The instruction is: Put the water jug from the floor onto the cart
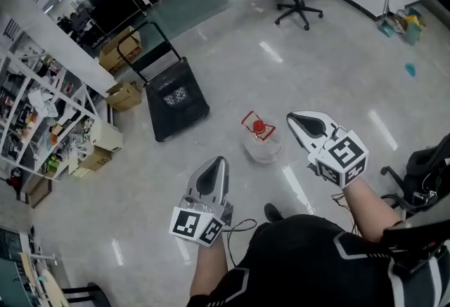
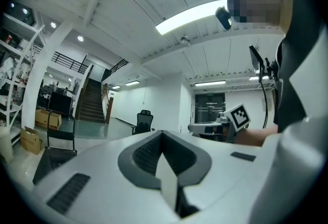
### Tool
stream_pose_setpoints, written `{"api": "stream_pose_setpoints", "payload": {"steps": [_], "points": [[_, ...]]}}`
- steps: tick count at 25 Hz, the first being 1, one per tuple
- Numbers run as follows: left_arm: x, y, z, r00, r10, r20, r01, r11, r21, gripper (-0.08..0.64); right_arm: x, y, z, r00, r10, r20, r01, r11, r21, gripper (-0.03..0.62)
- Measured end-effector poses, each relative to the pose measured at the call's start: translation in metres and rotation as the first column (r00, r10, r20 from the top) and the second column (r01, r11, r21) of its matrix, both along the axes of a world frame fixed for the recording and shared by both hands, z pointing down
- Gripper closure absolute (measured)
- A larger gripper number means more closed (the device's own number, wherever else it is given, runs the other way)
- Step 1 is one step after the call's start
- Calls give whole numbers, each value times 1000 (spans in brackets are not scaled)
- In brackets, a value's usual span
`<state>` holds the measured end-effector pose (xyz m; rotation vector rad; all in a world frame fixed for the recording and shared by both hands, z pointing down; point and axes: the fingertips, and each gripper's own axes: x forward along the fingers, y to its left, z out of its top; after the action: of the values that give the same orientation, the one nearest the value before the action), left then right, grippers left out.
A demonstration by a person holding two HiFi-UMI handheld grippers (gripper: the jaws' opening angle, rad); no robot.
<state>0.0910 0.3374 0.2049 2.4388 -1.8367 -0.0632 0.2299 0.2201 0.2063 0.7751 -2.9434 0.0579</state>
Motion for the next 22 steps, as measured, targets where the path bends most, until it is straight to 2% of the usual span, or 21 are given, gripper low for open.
{"api": "stream_pose_setpoints", "payload": {"steps": [3, 8, 15, 22], "points": [[-42, -22, 3, 1000, 0, -15, 0, 1000, 3, 568, -41, -26, -4, 1000, 5, -11, -5, 1000, 15, 589], [-96, -62, 15, 1000, 12, -27, -13, 999, -35, 568, -100, -58, -3, 1000, -6, -16, 7, 1000, 11, 589], [-118, -119, 23, 999, 32, -30, -33, 998, -55, 568, -132, -111, 10, 999, -15, -42, 15, 1000, 1, 589], [-143, -197, 29, 999, 23, -24, -26, 994, -103, 568, -162, -189, 21, 999, -37, -3, 37, 999, -38, 589]]}}
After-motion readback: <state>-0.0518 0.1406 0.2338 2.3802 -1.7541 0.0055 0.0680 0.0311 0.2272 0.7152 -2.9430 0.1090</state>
